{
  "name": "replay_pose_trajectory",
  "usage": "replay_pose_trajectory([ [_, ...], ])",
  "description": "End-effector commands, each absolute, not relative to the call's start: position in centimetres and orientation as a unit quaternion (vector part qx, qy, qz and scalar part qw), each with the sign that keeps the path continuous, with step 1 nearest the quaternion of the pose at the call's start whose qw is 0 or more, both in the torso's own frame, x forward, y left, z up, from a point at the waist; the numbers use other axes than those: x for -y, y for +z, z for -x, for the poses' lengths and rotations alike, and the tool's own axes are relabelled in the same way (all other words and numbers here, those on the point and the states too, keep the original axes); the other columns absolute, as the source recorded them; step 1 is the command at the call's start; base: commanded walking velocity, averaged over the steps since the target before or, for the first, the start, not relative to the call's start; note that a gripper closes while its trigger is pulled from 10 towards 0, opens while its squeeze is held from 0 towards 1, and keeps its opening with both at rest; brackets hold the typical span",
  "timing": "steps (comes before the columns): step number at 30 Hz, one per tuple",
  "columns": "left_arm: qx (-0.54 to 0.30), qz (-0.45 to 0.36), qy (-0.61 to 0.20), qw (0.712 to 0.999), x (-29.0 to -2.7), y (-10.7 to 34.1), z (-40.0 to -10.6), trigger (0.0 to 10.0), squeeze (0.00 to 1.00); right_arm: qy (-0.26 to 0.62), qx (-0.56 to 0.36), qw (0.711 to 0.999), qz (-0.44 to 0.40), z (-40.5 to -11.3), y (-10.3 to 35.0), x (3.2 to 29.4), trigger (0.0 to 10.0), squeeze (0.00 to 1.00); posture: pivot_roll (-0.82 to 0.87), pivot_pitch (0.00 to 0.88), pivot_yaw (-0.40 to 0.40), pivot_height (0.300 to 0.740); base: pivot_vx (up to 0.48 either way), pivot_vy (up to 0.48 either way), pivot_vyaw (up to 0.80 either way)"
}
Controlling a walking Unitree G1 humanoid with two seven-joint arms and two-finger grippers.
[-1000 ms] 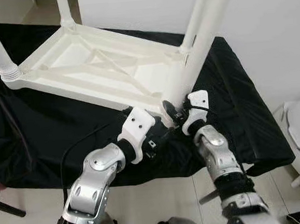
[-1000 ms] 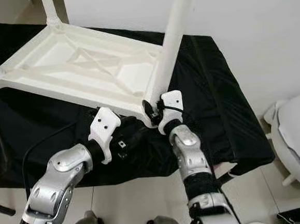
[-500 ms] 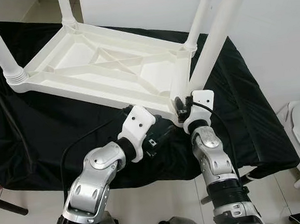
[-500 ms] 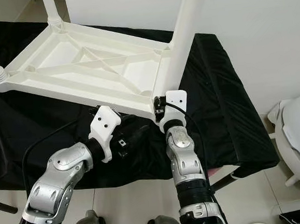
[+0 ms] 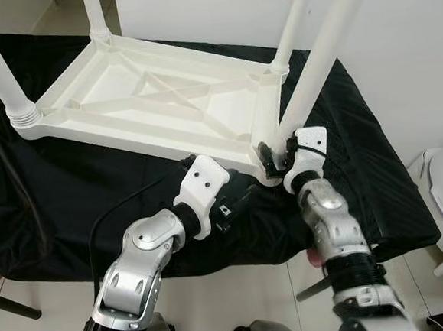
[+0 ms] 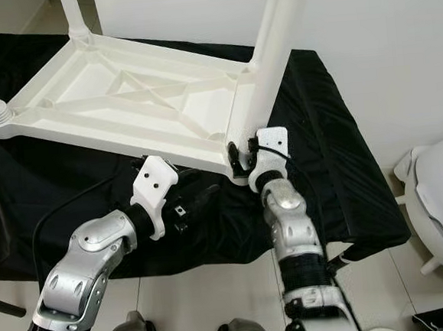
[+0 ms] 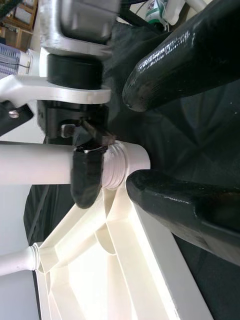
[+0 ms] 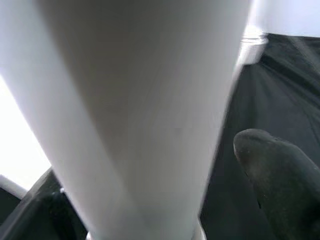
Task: Building children table
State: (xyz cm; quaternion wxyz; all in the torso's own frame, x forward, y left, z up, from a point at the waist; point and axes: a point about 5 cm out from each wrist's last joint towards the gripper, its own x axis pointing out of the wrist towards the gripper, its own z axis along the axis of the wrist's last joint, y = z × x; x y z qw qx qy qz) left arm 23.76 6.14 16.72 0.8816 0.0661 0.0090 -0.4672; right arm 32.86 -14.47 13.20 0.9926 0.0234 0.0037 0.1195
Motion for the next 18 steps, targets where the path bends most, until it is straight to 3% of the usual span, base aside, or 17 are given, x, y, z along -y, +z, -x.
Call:
replay_pose_trajectory([
  [1,-0.009,-0.067,-0.435,0.898,-6.1,16.8,-24.0,10.0,0.0,0.135,-0.013,0.99,-0.027,-32.9,12.9,14.6,10.0,0.0,-0.01,0.023,-0.1,0.74,0.0,0.0,0.0],
  [3,-0.009,-0.068,-0.435,0.898,-6.1,16.8,-24.0,10.0,0.0,0.153,-0.014,0.988,-0.02,-33.1,13.0,14.7,10.0,0.0,-0.01,0.021,-0.1,0.74,0.0,0.0,0.0],
  [6,-0.008,-0.068,-0.437,0.897,-6.1,16.8,-24.1,10.0,0.0,0.28,-0.013,0.959,0.036,-33.4,13.0,14.2,10.0,0.0,-0.01,0.013,-0.098,0.74,0.0,0.0,0.0],
  [15,-0.007,-0.07,-0.437,0.897,-6.1,16.9,-24.1,10.0,0.0,0.358,-0.015,0.932,0.046,-34.3,12.9,13.2,10.0,0.0,0.0,0.01,-0.097,0.74,0.0,0.0,0.0],
  [16,-0.007,-0.071,-0.436,0.897,-6.1,16.9,-24.1,10.0,0.0,0.367,-0.016,0.929,0.045,-34.4,12.9,13.0,9.5,0.0,0.0,0.01,-0.097,0.74,0.0,0.0,0.0],
  [18,-0.007,-0.071,-0.435,0.898,-6.2,16.9,-24.1,10.0,0.0,0.377,-0.017,0.925,0.052,-34.5,12.7,12.9,9.5,0.0,0.02,0.004,-0.103,0.74,0.0,0.0,0.0],
])
